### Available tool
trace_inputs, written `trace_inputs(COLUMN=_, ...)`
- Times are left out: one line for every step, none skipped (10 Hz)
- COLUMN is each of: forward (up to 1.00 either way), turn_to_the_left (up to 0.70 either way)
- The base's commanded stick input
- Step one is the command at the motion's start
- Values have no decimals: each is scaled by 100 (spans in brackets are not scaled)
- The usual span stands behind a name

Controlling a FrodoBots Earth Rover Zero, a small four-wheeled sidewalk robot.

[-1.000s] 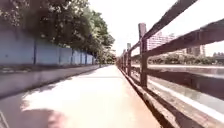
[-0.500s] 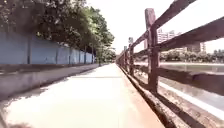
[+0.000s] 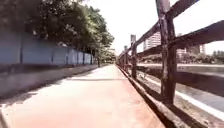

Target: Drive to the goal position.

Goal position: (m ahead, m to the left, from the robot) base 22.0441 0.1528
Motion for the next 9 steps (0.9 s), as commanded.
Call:
trace_inputs(forward=97, turn_to_the_left=1)
trace_inputs(forward=97, turn_to_the_left=1)
trace_inputs(forward=97, turn_to_the_left=1)
trace_inputs(forward=97, turn_to_the_left=1)
trace_inputs(forward=97, turn_to_the_left=1)
trace_inputs(forward=97, turn_to_the_left=1)
trace_inputs(forward=97, turn_to_the_left=1)
trace_inputs(forward=97, turn_to_the_left=1)
trace_inputs(forward=97, turn_to_the_left=1)
